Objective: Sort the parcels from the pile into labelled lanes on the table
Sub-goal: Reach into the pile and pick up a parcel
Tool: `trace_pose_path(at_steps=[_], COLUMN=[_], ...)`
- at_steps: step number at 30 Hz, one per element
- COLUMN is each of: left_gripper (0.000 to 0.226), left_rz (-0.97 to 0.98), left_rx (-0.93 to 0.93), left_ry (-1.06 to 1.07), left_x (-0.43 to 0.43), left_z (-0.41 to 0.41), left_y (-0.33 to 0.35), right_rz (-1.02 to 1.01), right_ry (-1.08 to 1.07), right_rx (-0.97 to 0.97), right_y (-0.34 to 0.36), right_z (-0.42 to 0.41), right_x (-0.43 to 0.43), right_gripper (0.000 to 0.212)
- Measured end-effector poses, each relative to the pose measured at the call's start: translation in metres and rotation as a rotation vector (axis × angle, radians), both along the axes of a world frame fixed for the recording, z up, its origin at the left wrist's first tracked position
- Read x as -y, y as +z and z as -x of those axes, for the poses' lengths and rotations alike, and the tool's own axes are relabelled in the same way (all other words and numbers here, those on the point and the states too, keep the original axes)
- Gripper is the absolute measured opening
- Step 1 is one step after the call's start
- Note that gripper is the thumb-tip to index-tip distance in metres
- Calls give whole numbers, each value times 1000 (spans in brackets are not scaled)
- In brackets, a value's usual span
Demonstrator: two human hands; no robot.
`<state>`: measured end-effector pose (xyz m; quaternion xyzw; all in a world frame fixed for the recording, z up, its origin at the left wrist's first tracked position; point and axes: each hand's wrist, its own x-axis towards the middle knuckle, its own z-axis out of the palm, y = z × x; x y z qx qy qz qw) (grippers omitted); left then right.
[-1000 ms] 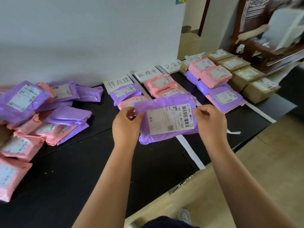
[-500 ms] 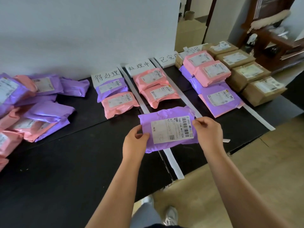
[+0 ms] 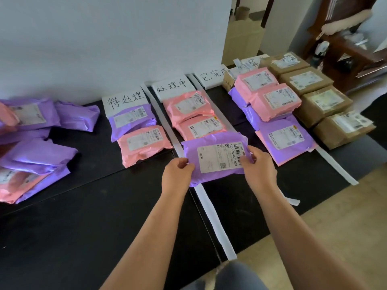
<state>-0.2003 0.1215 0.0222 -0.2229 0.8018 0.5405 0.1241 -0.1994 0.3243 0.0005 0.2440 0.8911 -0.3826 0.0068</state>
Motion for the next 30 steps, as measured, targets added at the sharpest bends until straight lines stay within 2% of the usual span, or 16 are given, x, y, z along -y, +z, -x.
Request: trace_pose_path(at_steps=[4,8,10,12,15,18,23,30], left_gripper=[32,21,35,38,19,30,20,57], left_rz=[28,75,107,126,125,140,221,228], left_rx=[2,15,26,46,53,62,142,121], left_ry=[-8,32,62,84,113,147,22,-33], left_x=[-4,-12,-16,-21,-26,-28,-32,-41], left_z=[31,70,87,104,130,148,152,142], left_y=[-5,-12,-16,-18,-20,-26,-37,-31], right_rz=[13,-3,-11,-21,-6,14,-148,-156], right_ry=[47,146,211,275,336,399,552,580], right_rx=[10,-2,-7,-10,-10,4,84,66], right_y=[-4,-8,-12,-15,-21,-32,-40,-40], right_z=[34,84,107,129,163,186,196,192], right_x=[-4,-6,-6,-9,-11,-10,-10,-19], right_gripper=[38,39,40,41,41,41,47,53])
